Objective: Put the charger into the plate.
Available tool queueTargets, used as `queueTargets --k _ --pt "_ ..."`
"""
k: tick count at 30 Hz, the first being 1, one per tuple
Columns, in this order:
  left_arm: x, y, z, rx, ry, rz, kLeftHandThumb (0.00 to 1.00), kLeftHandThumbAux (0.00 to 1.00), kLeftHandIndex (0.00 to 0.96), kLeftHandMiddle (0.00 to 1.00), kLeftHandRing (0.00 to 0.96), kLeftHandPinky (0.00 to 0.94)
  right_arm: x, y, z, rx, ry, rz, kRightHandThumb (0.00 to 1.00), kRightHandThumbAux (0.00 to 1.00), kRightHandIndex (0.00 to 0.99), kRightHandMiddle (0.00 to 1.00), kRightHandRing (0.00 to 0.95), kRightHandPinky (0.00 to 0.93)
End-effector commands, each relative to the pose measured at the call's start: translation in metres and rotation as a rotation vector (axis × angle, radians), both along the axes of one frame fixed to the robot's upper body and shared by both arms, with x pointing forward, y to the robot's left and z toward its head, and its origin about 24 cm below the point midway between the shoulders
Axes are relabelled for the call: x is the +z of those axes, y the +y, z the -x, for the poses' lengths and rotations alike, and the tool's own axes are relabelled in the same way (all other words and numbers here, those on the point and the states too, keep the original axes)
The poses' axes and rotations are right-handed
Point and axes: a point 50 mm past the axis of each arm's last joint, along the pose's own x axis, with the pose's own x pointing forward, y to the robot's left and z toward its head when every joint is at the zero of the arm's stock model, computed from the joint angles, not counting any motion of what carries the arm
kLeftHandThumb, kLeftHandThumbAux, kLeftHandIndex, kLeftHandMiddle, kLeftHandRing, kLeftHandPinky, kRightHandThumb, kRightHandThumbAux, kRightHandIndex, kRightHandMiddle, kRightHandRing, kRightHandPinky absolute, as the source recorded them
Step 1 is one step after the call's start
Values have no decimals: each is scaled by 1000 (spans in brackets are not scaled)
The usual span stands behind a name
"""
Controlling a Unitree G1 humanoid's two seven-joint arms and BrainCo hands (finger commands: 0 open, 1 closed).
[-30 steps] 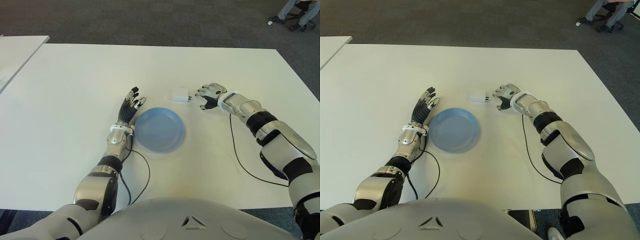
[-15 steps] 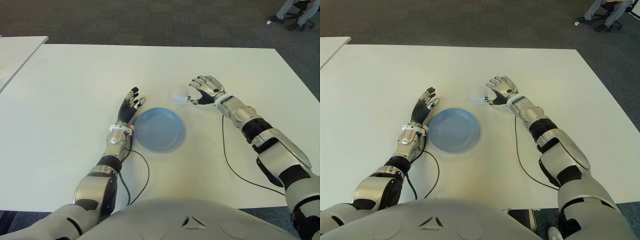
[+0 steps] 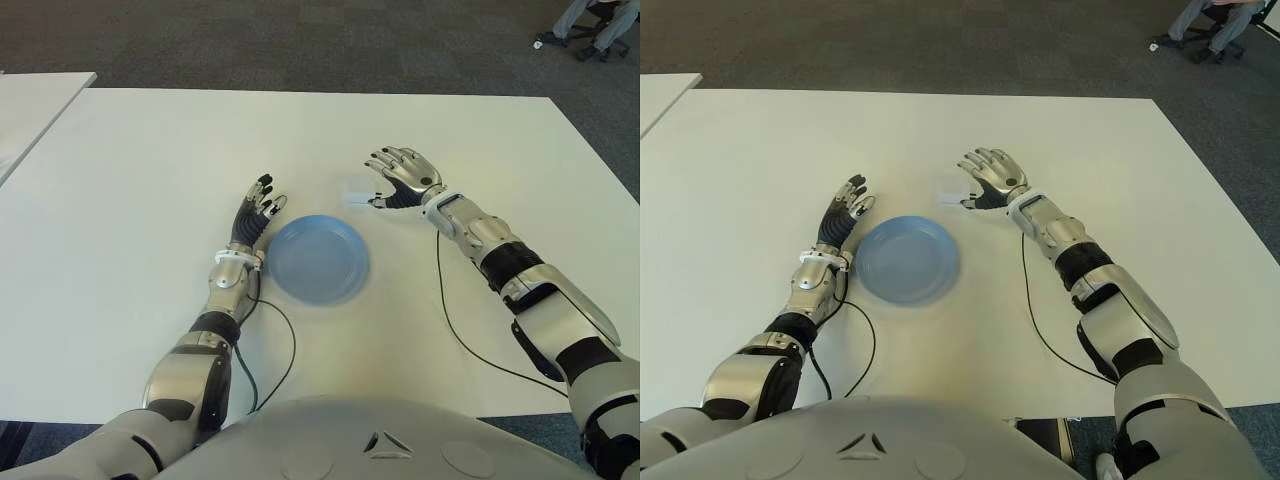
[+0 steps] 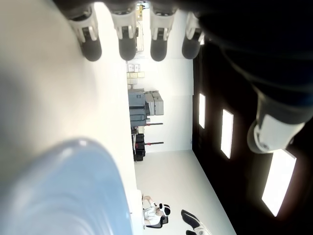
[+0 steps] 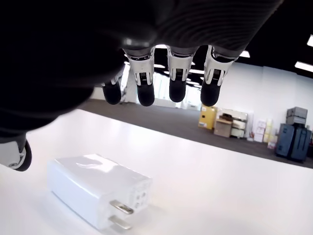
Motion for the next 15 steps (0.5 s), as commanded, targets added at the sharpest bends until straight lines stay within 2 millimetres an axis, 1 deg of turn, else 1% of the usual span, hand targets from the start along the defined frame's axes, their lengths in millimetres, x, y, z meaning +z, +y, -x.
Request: queueTargets --k 1,10,15 --pt "-33 11 29 46 188 -2 0 520 0 71 58 60 -3 6 5 19 18 -36 92 356 0 0 0 0" --pt "-31 21 27 100 187 -3 0 526 0 64 52 49 -1 17 9 49 21 -60 101 356 0 0 0 0" --pt "-31 23 27 118 189 8 0 524 0 64 53 54 -3 21 11 65 28 -68 100 352 0 0 0 0"
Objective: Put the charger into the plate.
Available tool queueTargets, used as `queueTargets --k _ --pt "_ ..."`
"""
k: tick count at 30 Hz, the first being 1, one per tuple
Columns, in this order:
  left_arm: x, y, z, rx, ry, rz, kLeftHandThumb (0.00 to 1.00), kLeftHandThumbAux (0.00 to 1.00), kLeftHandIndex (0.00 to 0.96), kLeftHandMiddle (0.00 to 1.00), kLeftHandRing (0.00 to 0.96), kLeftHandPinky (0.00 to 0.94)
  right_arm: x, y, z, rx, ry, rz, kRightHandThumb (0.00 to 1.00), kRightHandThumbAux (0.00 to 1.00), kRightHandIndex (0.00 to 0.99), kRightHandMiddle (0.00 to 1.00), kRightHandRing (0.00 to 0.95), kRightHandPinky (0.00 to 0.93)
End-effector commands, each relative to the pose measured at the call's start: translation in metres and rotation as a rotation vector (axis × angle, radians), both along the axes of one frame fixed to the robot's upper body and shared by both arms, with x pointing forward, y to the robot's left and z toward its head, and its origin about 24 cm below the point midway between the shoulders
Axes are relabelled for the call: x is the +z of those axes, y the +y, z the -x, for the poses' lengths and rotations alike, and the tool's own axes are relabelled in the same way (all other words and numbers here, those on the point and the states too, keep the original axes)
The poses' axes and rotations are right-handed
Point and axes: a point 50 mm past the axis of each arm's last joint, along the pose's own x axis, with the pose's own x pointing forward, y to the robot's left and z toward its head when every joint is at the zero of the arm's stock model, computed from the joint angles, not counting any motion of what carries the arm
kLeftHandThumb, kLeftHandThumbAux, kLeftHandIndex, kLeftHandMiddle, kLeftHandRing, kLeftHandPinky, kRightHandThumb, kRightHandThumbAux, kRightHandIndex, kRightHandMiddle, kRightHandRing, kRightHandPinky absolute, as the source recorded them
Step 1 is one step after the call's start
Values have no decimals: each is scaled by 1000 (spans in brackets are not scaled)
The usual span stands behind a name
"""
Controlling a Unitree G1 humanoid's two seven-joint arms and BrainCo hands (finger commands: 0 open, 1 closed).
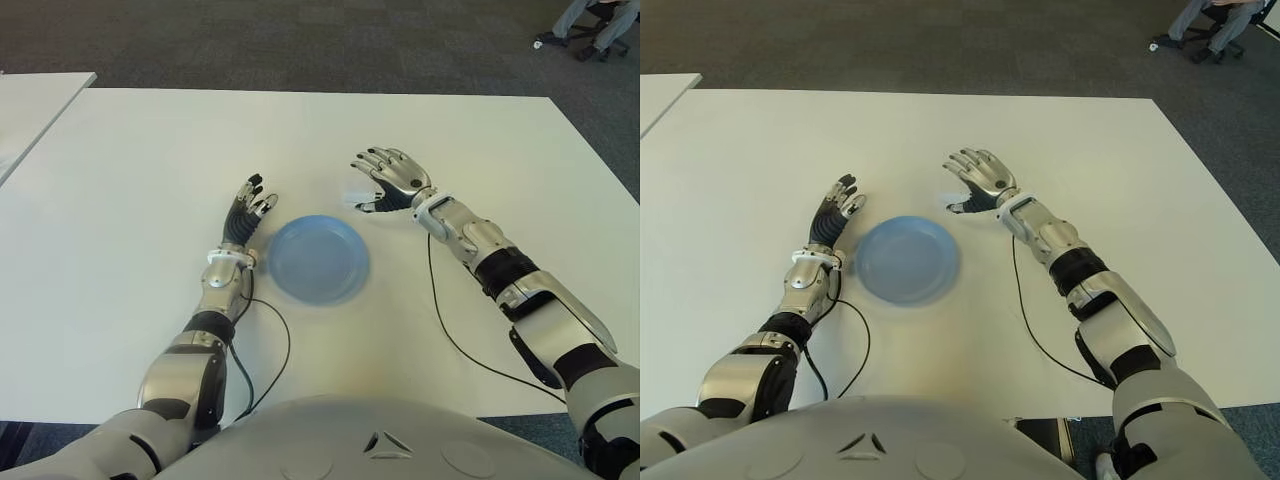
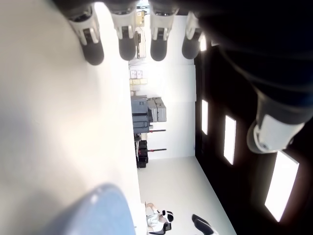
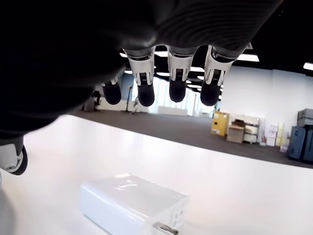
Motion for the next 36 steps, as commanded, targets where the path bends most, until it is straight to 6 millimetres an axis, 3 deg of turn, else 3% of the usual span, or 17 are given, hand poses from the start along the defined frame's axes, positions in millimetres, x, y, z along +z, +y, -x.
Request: queueTargets --k 1,8,15,23,36 --pt "-31 9 27 62 174 23 0 524 0 66 55 58 -8 3 6 16 41 -14 98 351 0 0 0 0" --pt "-31 9 27 68 168 31 0 521 0 75 65 75 -13 6 10 52 80 2 84 359 0 0 0 0" --pt "-30 9 27 66 164 29 0 513 0 76 69 77 -36 0 20 114 123 99 46 395 0 0 0 0" --pt "-30 8 28 59 159 30 0 510 0 75 68 73 -43 -5 21 127 206 183 6 434 0 0 0 0" --pt "-29 7 29 52 148 36 0 507 0 71 61 62 -61 -21 23 70 317 140 0 444 0 0 0 0"
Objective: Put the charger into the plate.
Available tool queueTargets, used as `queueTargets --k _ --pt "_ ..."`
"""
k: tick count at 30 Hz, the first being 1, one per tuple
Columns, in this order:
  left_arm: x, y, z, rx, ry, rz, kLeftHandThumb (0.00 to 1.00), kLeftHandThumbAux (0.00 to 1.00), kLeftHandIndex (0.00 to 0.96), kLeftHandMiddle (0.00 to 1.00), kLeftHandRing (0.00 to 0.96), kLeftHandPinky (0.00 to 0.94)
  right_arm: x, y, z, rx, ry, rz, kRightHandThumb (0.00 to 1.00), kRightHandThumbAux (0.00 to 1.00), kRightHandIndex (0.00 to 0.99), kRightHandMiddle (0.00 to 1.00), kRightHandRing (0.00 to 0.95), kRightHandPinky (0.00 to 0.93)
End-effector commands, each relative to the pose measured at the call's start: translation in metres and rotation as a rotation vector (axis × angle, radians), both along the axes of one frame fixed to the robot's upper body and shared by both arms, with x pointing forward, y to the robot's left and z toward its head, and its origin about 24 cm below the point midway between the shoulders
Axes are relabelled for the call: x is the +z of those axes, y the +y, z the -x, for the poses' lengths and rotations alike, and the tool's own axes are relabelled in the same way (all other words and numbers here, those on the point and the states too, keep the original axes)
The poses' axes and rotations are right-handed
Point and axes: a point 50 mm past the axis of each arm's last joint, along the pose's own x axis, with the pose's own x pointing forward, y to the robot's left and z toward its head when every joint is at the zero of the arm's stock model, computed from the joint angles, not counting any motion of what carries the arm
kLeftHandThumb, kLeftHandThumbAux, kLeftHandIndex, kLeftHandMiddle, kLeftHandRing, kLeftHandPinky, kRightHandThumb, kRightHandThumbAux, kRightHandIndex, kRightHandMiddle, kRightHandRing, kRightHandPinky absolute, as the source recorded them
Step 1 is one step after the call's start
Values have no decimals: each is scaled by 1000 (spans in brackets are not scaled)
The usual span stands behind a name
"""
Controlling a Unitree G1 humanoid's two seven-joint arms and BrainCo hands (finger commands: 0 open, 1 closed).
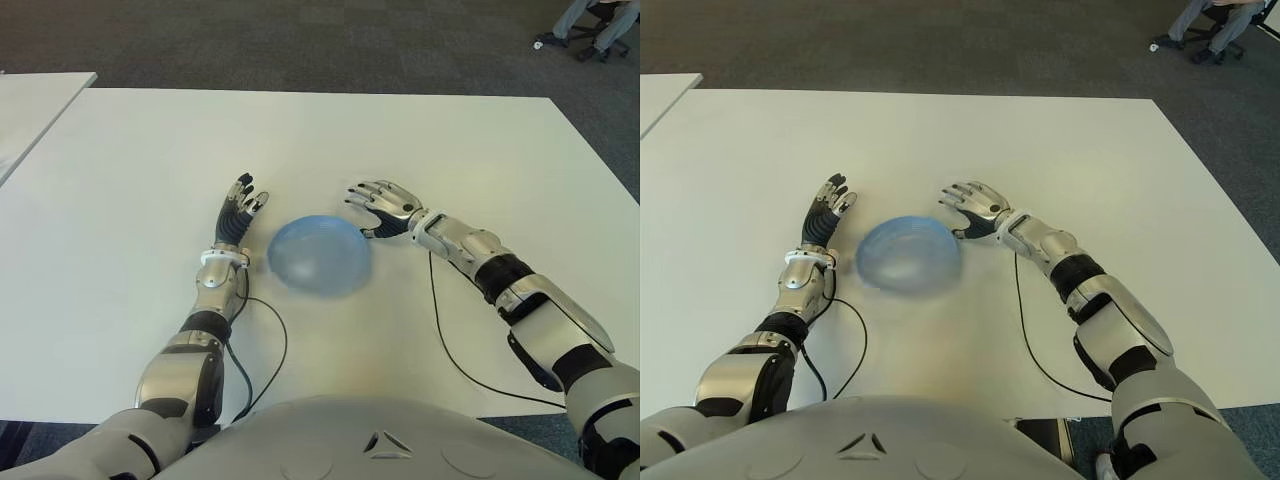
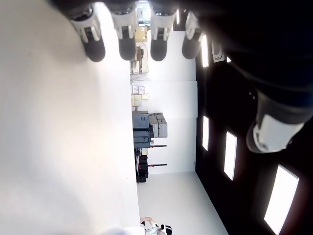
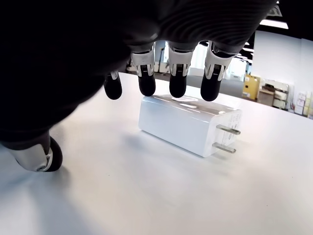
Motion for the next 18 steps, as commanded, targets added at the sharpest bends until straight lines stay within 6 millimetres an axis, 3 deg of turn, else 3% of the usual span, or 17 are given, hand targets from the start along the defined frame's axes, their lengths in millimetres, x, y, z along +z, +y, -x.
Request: queueTargets --k 1,18 --pt "-29 2 27 17 148 23 0 507 0 70 61 61 -20 -9 9 -32 106 29 0 442 0 0 0 0" --pt "-29 5 29 16 153 17 0 506 0 69 62 70 -29 -22 10 -151 220 -97 0 424 0 0 0 0"
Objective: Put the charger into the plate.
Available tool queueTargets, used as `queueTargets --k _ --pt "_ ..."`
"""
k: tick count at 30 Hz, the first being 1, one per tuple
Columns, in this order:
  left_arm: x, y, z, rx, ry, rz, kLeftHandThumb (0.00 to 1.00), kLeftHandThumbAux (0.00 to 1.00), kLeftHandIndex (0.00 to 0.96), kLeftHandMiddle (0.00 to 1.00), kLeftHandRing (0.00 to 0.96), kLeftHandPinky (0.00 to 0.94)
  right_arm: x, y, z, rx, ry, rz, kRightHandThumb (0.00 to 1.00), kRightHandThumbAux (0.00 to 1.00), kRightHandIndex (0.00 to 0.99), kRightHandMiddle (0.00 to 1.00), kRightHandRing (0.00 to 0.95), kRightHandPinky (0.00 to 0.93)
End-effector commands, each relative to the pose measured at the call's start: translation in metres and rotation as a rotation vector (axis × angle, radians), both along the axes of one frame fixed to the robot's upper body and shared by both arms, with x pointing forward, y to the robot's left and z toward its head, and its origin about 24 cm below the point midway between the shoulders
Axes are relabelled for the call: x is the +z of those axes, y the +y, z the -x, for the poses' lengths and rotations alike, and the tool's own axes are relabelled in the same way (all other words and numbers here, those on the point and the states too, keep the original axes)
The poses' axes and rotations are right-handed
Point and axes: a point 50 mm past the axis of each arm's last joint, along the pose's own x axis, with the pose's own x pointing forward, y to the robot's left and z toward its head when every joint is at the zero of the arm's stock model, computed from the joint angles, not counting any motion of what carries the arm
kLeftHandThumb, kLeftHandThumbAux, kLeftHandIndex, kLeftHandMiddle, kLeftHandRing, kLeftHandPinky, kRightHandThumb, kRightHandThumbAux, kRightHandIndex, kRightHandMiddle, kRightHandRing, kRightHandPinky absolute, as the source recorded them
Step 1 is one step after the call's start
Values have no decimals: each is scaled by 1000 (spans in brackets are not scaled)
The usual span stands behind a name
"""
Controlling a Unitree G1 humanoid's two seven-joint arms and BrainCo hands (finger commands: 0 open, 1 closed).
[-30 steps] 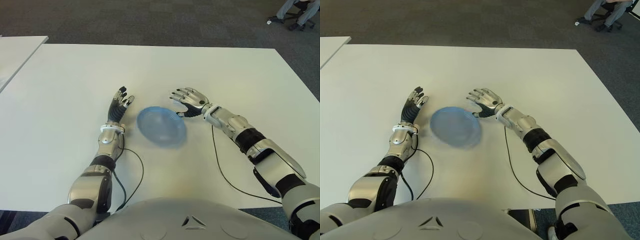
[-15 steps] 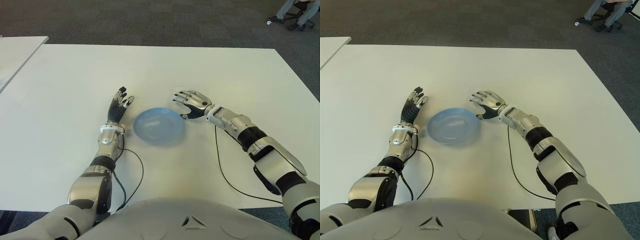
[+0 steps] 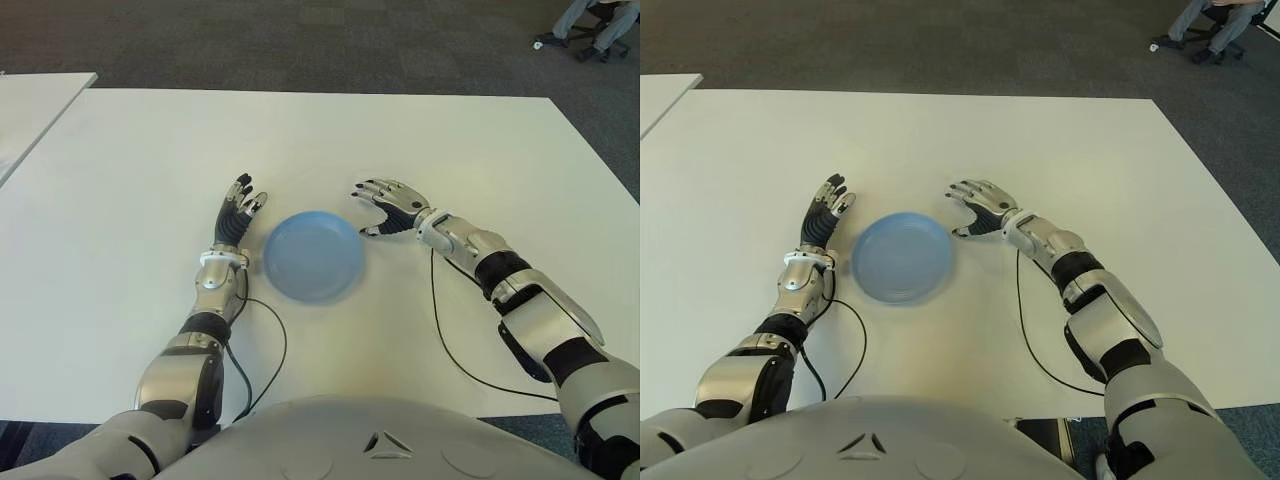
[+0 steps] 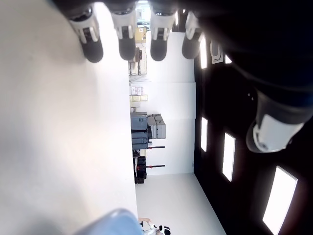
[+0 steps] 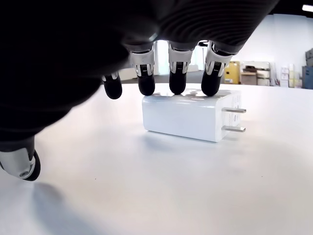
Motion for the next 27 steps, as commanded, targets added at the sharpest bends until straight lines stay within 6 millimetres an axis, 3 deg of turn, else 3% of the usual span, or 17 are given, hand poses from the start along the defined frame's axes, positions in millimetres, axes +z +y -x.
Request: queueTargets --k 1,27 --pt "-29 4 27 13 156 16 0 506 0 70 63 71 -24 -10 14 -28 129 45 0 424 0 0 0 0" --pt "-31 6 28 6 171 11 0 503 0 73 63 67 -27 -21 19 -54 180 -16 0 435 0 0 0 0"
